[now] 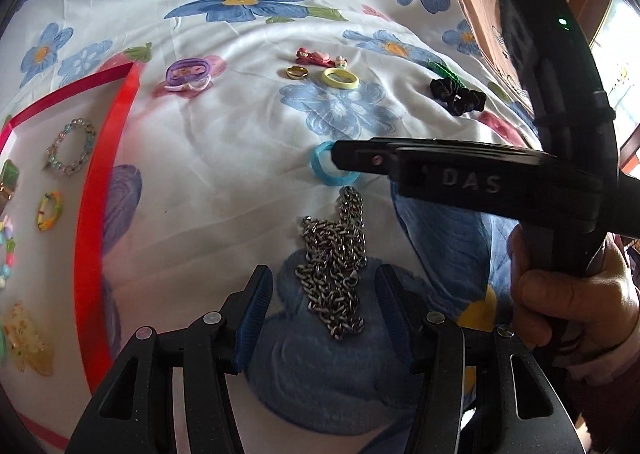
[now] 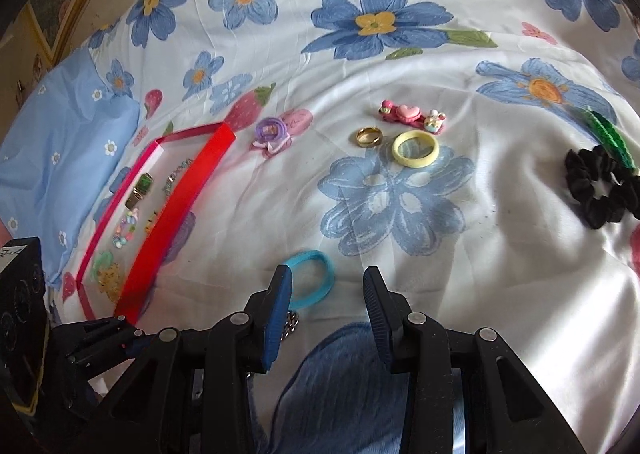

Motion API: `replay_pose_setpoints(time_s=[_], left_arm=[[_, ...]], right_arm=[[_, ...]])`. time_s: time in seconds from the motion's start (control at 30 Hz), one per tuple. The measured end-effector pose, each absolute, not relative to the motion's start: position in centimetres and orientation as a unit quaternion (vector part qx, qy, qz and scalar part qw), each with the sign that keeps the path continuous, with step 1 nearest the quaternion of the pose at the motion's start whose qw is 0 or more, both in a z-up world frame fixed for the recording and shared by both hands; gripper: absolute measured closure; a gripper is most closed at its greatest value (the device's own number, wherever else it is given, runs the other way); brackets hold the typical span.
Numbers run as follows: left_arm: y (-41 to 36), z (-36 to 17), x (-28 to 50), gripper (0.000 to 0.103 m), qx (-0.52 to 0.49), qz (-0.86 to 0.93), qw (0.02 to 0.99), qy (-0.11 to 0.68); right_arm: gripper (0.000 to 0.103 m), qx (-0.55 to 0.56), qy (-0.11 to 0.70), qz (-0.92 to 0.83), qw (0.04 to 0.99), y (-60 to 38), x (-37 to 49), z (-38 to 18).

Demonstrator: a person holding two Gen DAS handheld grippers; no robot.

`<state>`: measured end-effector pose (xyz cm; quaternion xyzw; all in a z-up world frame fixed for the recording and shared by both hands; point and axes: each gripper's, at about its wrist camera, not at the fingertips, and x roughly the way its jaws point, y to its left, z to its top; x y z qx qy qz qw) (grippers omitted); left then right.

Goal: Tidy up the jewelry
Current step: 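Grasp the silver chain with the left tool while the right tool grasps the blue hair tie, then carry the silver chain and blue hair tie over the box with both tools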

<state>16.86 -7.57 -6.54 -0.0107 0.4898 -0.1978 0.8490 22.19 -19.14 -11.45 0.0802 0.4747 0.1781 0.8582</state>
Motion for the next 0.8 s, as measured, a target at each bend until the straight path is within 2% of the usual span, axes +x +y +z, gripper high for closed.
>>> replay_pose_setpoints(time_s=[0.03, 0.1, 0.13, 0.4, 0.8], left_arm=[[-7.8, -6.7, 16.9, 0.072, -0.008, -0.199, 0.850, 0.488], [-8.3, -6.9, 17.0, 0.089, 0.002, -0.203, 0.850, 0.487], [-8.3, -6.9, 16.9, 0.094, 0.003, -0.206, 0.850, 0.485], [-6.9, -5.9, 15.9, 0.095, -0.015, -0.214, 0.855, 0.473], [-2.4, -0.7, 12.9, 0.096, -0.042, -0.202, 0.887, 0.413]], right_arm=[[0.070, 0.077, 0.476, 0.177, 0.858, -19.0, 22.4, -11.7], [0.086, 0.073, 0.474, 0.173, 0.860, -19.0, 22.5, -11.9], [0.099, 0.080, 0.475, 0.174, 0.859, -19.1, 22.5, -12.0], [0.101, 0.105, 0.459, 0.172, 0.865, -20.1, 21.1, -11.0], [0.101, 0.113, 0.434, 0.191, 0.873, -19.1, 19.0, -8.1]])
